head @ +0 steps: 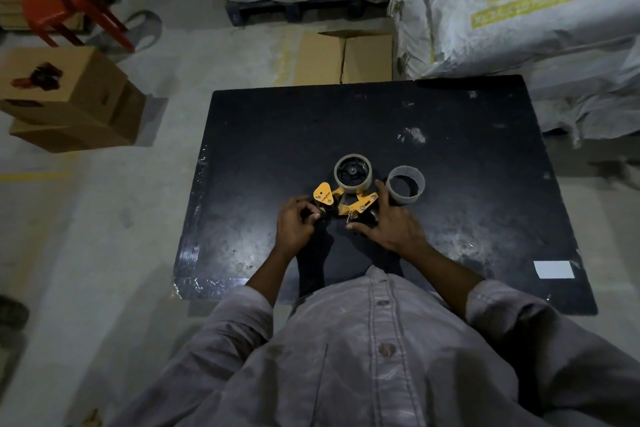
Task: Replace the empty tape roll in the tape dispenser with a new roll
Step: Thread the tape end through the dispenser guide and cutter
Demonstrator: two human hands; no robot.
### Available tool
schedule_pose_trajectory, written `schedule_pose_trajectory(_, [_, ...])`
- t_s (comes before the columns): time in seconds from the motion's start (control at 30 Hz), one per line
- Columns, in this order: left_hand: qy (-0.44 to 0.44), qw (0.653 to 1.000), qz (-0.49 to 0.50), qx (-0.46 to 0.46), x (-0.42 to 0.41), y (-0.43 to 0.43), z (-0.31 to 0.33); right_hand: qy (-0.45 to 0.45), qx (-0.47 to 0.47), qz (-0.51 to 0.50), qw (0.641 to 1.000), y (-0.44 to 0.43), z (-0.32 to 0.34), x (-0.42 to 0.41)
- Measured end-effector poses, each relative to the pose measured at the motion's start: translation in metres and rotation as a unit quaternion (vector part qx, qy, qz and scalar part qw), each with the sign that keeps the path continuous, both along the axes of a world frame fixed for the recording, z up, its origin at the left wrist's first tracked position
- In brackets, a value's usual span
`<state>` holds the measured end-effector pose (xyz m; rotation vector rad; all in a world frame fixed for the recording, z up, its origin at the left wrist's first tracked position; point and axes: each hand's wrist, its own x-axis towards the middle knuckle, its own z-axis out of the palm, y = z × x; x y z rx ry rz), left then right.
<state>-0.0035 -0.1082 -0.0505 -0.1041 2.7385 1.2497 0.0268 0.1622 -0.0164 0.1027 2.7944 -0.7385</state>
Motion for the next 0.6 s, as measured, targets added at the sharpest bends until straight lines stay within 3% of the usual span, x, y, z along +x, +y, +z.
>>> schedule_pose_trajectory(0.27, [-0.003, 0.999, -0.039, 0.0, 0.014, 0.007, 0.005, -0.046, 0.034, -0.013, 0.998, 0.0, 0.008, 0.001])
schedule_pose_trajectory(0.6, [-0.01, 0.999, -0.041, -0.012, 0.005, 0.002, 0.013, -0.015, 0.017, 0.011, 1.0, -0.001, 0.008, 0.0])
